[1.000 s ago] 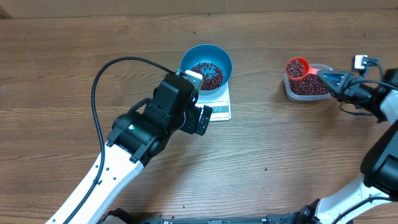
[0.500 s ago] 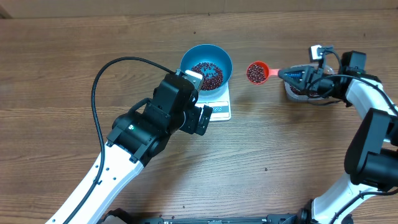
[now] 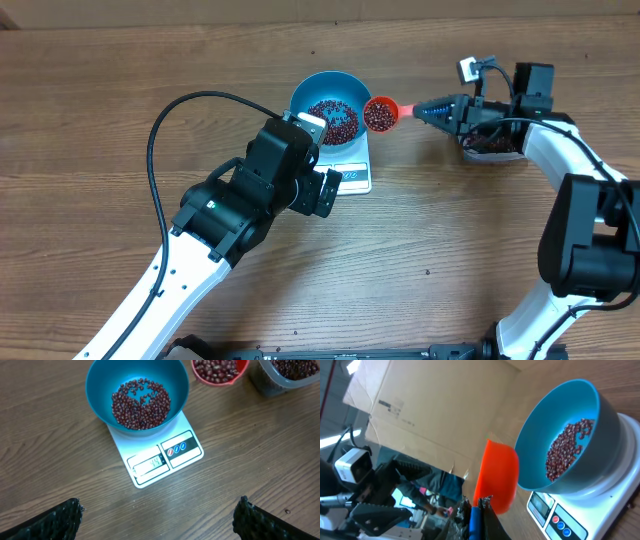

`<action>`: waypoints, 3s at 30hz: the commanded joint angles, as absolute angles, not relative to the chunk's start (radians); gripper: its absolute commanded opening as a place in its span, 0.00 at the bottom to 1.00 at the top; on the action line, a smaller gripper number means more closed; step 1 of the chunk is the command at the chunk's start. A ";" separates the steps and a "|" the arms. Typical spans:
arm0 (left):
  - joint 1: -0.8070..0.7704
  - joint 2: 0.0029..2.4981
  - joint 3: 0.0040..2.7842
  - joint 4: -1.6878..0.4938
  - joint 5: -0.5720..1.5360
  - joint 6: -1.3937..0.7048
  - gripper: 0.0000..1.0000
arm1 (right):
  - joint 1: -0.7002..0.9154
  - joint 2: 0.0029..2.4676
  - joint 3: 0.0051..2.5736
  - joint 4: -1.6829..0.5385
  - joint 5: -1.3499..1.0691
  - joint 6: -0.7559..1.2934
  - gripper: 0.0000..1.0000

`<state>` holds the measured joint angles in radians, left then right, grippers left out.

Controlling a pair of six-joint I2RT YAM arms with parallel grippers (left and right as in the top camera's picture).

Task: Scoop item into bowl and weigh 150g on scale
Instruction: 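Carry the filled scoop left over the teal bowl, then tilt the scoop to pour the beans into the teal bowl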

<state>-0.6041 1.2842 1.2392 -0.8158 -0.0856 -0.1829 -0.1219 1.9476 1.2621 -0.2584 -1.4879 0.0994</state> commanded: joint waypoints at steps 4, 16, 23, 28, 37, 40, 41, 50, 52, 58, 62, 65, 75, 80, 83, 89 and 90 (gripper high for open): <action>-0.603 1.290 1.241 -0.812 -0.078 -0.179 1.00 | -0.076 1.946 1.263 -0.171 -1.413 0.242 0.04; -0.603 1.290 1.241 -0.812 -0.078 -0.179 1.00 | 0.004 1.946 1.263 -0.065 -1.317 0.262 0.04; -0.603 1.290 1.241 -0.812 -0.078 -0.179 1.00 | 0.056 1.946 1.263 0.044 -1.114 0.205 0.04; -0.603 1.290 1.241 -0.812 -0.078 -0.179 0.99 | 0.074 1.946 1.263 0.044 -1.095 -0.038 0.04; -0.603 1.290 1.241 -0.812 -0.078 -0.179 1.00 | 0.079 1.946 1.263 0.043 -1.092 -0.313 0.04; -0.603 1.290 1.241 -0.812 -0.078 -0.179 0.99 | 0.080 1.946 1.263 0.044 -1.092 -0.444 0.04; -0.603 1.290 1.241 -0.812 -0.078 -0.179 1.00 | 0.080 1.946 1.263 0.044 -1.092 -0.497 0.04; -0.603 1.290 1.241 -0.812 -0.078 -0.179 1.00 | 0.080 1.946 1.263 0.045 -1.093 -0.791 0.04; -0.603 1.290 1.241 -0.812 -0.078 -0.179 1.00 | 0.080 1.946 1.263 0.053 -1.093 -0.833 0.04; -0.603 1.290 1.241 -0.812 -0.078 -0.179 1.00 | 0.080 1.946 1.263 0.150 -1.104 -0.847 0.04; -0.603 1.290 1.241 -0.812 -0.078 -0.179 1.00 | 0.080 1.946 1.263 0.216 -1.104 -0.847 0.04; -0.603 1.290 1.241 -0.812 -0.078 -0.179 1.00 | 0.080 1.946 1.263 0.208 -1.104 -0.847 0.04; -0.603 1.290 1.241 -0.812 -0.078 -0.179 1.00 | 0.080 1.945 1.263 0.150 -1.160 -0.810 0.04; -0.603 1.290 1.241 -0.812 -0.078 -0.179 1.00 | 0.080 1.943 1.263 0.278 -1.165 -0.478 0.04; -0.603 1.290 1.241 -0.812 -0.078 -0.179 1.00 | 0.079 1.937 1.263 0.365 -1.164 -0.225 0.04; -0.603 1.290 1.241 -0.812 -0.078 -0.179 1.00 | 0.080 1.888 1.263 0.406 -1.164 0.178 0.04; -0.603 1.290 1.241 -0.812 -0.078 -0.179 1.00 | 0.080 1.882 1.263 0.406 -1.164 0.199 0.04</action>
